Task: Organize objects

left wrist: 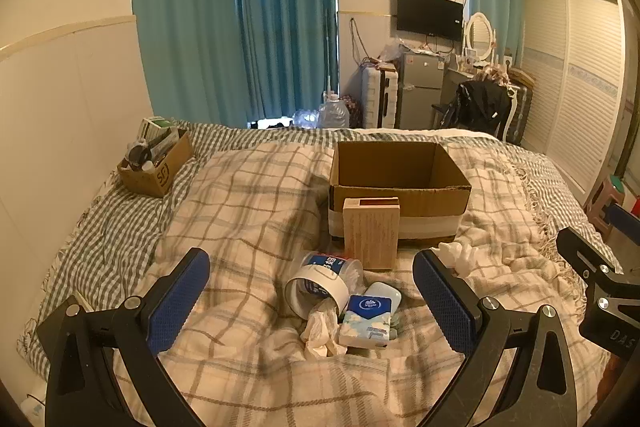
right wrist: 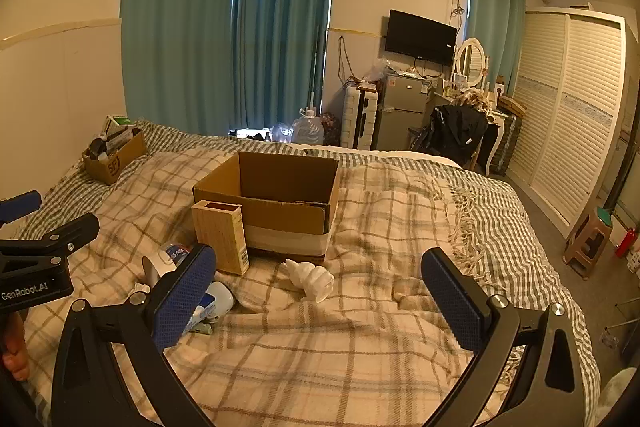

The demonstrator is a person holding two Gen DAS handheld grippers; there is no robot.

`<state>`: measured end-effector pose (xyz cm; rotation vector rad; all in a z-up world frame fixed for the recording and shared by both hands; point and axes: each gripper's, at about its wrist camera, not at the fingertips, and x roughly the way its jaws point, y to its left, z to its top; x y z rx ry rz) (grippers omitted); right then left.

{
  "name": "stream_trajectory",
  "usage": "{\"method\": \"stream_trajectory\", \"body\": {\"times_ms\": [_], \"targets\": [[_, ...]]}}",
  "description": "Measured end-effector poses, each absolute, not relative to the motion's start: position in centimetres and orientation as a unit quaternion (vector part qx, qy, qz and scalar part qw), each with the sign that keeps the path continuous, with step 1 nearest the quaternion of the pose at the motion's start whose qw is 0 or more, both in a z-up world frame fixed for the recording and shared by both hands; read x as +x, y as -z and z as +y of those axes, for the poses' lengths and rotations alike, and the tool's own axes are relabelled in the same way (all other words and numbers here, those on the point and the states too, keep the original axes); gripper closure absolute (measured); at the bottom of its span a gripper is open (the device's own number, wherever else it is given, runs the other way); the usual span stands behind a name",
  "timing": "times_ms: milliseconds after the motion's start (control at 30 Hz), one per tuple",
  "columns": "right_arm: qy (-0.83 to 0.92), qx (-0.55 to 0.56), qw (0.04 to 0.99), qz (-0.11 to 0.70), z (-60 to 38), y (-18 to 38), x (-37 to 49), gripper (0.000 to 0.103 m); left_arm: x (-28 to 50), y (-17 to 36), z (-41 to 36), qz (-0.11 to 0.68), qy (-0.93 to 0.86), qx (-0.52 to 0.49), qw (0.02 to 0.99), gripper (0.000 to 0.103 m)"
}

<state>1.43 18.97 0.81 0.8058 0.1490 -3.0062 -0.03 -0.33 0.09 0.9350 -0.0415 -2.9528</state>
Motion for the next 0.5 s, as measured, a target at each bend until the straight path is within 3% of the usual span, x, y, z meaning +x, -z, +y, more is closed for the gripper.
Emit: {"method": "stream_trajectory", "body": {"times_ms": [500], "targets": [[0.964, 0.26, 0.017, 0.048, 18.76, -0.66, 1.52, 0.0, -0.03, 0.26, -0.53, -0.013, 0.952, 0.306, 0.025, 0.0]]}}
